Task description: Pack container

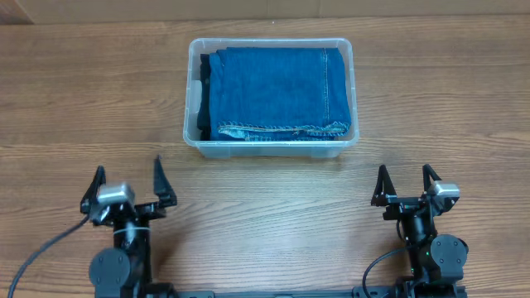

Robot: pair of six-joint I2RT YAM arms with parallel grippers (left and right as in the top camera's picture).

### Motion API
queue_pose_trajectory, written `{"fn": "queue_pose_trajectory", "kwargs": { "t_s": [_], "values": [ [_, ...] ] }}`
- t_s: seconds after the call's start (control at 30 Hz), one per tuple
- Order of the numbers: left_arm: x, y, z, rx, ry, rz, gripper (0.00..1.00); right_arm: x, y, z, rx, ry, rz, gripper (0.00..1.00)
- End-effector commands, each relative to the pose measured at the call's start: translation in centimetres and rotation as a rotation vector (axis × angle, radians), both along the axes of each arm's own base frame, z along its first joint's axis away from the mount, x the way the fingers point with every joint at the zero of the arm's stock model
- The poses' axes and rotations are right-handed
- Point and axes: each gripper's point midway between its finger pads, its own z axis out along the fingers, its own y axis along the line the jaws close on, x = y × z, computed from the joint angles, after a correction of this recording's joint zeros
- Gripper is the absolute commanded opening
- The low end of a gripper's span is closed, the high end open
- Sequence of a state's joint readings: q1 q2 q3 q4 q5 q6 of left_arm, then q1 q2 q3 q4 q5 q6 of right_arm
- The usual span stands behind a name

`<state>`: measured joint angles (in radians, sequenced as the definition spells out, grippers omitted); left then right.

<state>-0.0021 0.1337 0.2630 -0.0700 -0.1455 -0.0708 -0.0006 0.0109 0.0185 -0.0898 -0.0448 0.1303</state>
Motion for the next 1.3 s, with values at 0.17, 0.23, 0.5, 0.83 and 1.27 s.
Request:
{"fn": "queue_pose_trajectory", "kwargs": {
  "t_s": [0.17, 0.23, 0.5, 0.83, 1.27],
  "values": [
    [-0.7, -0.2, -0.3, 0.016, -0.113, -0.017, 1.0, 0.0, -0.3, -0.1, 0.0, -0.005, -0.013, 1.0],
    [-0.5, -0.3, -0.2, 0.016, -0.161, -0.023, 1.0, 0.0, -0.3, -0.1, 0.0, -0.005, -0.013, 1.0],
    [0.4, -0.5, -3.1, 0.011, -0.14, -0.034, 1.0, 0.0, -0.3, -0.1, 0.0, -0.005, -0.013, 1.0],
    [0.8, -0.4, -9.6, 0.023, 0.13, -0.03, 1.0, 0.0, -0.3, -0.1, 0.0, -0.005, -0.013, 1.0],
    [0.8, -0.5, -9.6, 0.022, 0.131, -0.039, 1.0, 0.0, -0.3, -0.1, 0.0, -0.005, -0.013, 1.0]
  ]
}}
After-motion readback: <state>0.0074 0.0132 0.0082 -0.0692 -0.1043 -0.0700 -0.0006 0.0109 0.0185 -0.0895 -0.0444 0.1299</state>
